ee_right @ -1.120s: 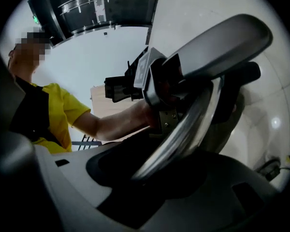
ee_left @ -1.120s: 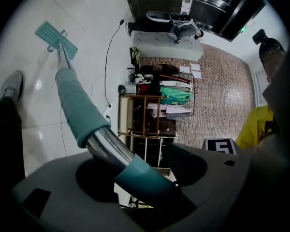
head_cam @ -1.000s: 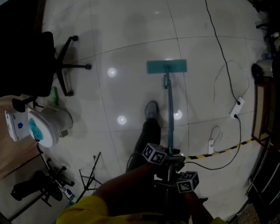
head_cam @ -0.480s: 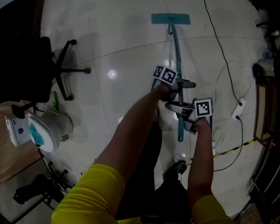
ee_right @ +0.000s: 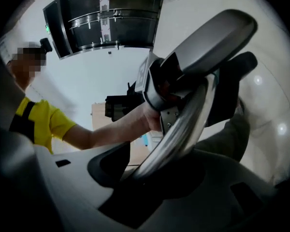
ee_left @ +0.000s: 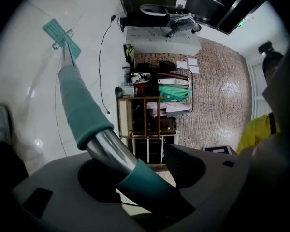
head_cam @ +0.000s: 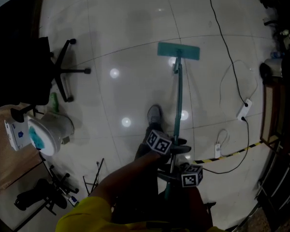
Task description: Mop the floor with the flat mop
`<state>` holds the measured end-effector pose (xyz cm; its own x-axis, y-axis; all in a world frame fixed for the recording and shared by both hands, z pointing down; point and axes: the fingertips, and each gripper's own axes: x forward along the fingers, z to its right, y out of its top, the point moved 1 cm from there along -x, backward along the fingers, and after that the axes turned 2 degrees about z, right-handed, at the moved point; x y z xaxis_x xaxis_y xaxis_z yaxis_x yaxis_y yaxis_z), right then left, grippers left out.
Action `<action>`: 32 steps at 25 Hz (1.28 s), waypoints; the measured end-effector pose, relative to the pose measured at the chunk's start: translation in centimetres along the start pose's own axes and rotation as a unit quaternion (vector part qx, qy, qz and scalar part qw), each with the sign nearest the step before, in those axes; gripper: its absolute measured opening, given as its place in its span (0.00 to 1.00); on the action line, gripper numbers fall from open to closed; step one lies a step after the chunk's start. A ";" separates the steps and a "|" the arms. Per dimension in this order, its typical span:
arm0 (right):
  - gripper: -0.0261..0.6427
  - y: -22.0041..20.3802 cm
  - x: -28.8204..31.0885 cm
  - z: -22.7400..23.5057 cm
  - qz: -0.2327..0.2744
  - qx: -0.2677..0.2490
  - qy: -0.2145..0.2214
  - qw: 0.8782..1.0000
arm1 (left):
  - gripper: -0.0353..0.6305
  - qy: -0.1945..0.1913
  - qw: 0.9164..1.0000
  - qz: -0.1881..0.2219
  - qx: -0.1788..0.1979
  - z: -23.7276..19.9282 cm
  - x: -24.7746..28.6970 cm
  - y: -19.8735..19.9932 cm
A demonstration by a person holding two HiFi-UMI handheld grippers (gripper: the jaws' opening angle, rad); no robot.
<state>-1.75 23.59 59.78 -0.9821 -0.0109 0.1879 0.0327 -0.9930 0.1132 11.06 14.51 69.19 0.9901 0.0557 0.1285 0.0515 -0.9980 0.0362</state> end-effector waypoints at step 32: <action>0.35 3.3 -6.0 1.2 -0.007 -0.012 0.034 0.999 | 0.48 -0.037 0.998 0.045 0.012 0.8 5.8 4.3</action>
<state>4.48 20.49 60.20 -0.9928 -0.0032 0.1200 0.0142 -0.9957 0.0911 17.16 10.53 69.29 0.9978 -0.0347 0.0557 -0.0349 -0.9994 0.0037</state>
